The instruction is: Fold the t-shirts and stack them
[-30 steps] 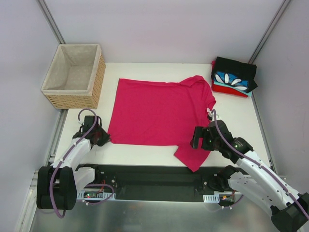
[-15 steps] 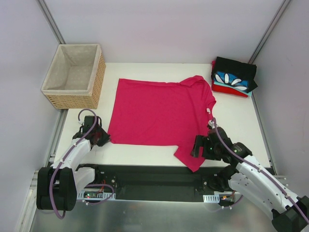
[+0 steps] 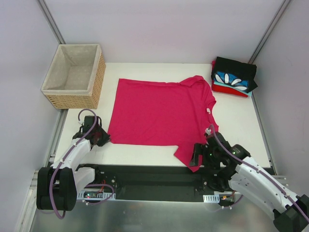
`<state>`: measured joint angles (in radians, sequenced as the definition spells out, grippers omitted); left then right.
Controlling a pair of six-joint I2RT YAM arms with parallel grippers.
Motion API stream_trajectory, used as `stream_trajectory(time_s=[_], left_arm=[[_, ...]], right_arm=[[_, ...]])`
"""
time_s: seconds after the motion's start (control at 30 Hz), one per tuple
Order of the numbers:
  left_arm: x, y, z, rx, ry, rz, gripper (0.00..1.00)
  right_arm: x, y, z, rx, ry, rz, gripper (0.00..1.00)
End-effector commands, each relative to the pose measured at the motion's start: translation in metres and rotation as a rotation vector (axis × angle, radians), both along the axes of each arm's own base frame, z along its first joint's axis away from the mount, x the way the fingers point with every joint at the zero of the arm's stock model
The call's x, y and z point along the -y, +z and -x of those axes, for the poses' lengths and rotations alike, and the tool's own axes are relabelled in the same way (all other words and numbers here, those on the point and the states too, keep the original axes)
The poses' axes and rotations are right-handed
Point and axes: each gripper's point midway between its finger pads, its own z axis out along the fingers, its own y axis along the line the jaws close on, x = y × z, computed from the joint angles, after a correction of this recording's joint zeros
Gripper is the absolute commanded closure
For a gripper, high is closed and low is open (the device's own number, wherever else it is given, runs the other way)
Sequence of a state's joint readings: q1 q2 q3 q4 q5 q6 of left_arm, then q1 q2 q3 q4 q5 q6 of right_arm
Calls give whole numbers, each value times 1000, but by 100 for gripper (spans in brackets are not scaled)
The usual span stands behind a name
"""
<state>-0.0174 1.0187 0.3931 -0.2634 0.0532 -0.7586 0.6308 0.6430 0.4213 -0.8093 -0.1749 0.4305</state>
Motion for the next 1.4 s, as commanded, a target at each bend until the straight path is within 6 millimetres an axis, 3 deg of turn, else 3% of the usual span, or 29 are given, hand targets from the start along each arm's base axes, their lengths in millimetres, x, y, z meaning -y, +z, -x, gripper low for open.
stream_trajectory(time_s=[0.0, 0.23, 0.43, 0.7, 1.07, 1.2, 1.37], left_arm=[[0, -7, 12, -46, -11, 5, 100], [0, -6, 11, -41, -13, 6, 100], [0, -7, 12, -44, -11, 7, 100], [0, -8, 13, -46, -12, 8, 100], [-1, -8, 13, -42, -13, 0, 100], [-1, -8, 12, -44, -12, 3, 100], [1, -3, 10, -21, -15, 10, 100]], right_arm=[[7, -1, 25, -120, 9, 25, 7], [4, -13, 27, -142, -12, 22, 14], [-6, -20, 20, -150, -31, 6, 31], [-20, -21, 6, -111, -18, 7, 44], [-23, -23, 1, -91, -19, 33, 76], [-20, -24, 0, -87, -26, 47, 99], [-16, -19, -1, -68, -23, 64, 99]])
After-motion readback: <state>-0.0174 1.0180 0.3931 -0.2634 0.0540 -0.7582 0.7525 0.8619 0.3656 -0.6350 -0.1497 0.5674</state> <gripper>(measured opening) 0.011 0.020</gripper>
